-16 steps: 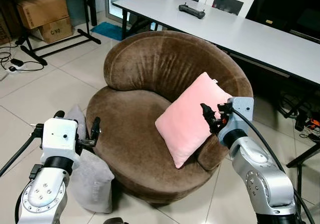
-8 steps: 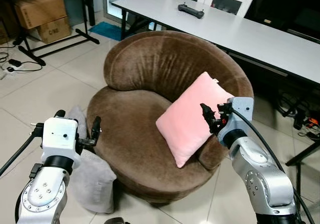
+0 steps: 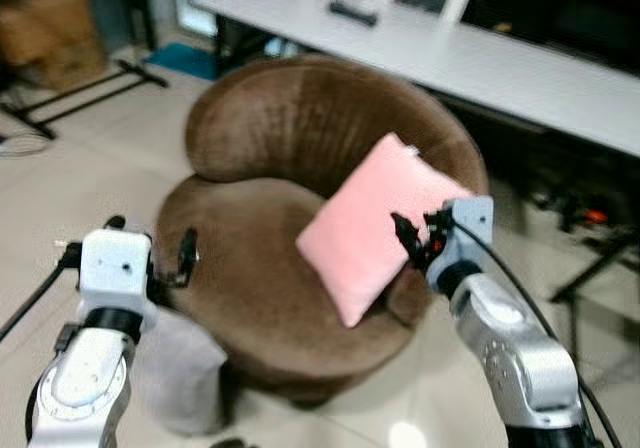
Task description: Move the pillow to the sofa from floor
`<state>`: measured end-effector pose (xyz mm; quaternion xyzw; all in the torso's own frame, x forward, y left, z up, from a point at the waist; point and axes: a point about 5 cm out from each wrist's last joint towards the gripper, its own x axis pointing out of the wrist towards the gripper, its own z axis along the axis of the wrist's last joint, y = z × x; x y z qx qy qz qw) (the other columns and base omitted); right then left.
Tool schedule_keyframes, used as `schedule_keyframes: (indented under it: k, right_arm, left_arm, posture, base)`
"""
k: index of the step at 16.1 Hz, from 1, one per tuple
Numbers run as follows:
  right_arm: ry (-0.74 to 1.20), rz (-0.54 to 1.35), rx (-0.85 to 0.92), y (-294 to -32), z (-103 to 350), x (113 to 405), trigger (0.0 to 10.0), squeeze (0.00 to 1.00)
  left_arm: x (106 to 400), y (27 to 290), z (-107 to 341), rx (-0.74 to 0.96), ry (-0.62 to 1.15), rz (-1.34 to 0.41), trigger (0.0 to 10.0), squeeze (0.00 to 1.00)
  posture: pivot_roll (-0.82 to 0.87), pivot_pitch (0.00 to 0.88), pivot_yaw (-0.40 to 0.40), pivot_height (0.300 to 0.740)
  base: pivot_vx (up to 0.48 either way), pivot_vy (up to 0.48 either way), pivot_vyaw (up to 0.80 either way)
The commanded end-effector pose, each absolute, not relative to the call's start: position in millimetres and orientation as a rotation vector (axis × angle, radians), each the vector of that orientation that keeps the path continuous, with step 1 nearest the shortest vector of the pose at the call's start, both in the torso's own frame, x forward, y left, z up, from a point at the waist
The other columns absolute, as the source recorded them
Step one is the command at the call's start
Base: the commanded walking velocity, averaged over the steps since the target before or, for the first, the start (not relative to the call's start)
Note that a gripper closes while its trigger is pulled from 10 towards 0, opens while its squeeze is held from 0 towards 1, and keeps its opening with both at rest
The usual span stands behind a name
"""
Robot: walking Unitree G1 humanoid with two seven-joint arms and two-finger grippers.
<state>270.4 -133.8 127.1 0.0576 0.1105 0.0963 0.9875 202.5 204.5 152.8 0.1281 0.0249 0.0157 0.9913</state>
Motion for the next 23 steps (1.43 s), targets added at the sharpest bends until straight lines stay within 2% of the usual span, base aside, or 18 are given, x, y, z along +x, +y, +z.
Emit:
schedule_keyframes:
  k: [1, 10, 19, 23]
  right_arm:
    - [0.226, 0.162, 0.104, -143.0, 127.5, 270.5, 10.0, 0.00]
    - [0.220, 0.211, 0.057, -138.0, 127.3, 271.6, 10.0, 0.00]
    - [0.241, 0.232, 0.036, -137.4, 115.5, 271.2, 10.0, 0.00]
    - [0.249, 0.191, 0.074, -142.5, 116.1, 277.3, 10.0, 0.00]
  left_arm:
    - [203.6, 199.8, 150.9, 0.246, 0.061, 0.015, 10.0, 0.00]
    - [204.9, 199.7, 151.5, 0.243, 0.060, 0.019, 10.0, 0.00]
    - [206.5, 200.5, 152.4, 0.246, 0.057, 0.020, 10.0, 0.00]
    - [208.3, 197.6, 158.4, 0.241, 0.020, 0.010, 10.0, 0.00]
  posture:
    - [0.15, 0.000, -0.114, 0.740]
    - [0.14, 0.000, -0.113, 0.740]
    - [0.15, 0.000, -0.113, 0.740]
    - [0.15, 0.000, -0.111, 0.740]
  base:
    - [0.000, 0.300, 0.00]
    - [0.000, 0.298, 0.00]
    - [0.000, 0.298, 0.76]
    - [0.000, 0.000, 0.00]
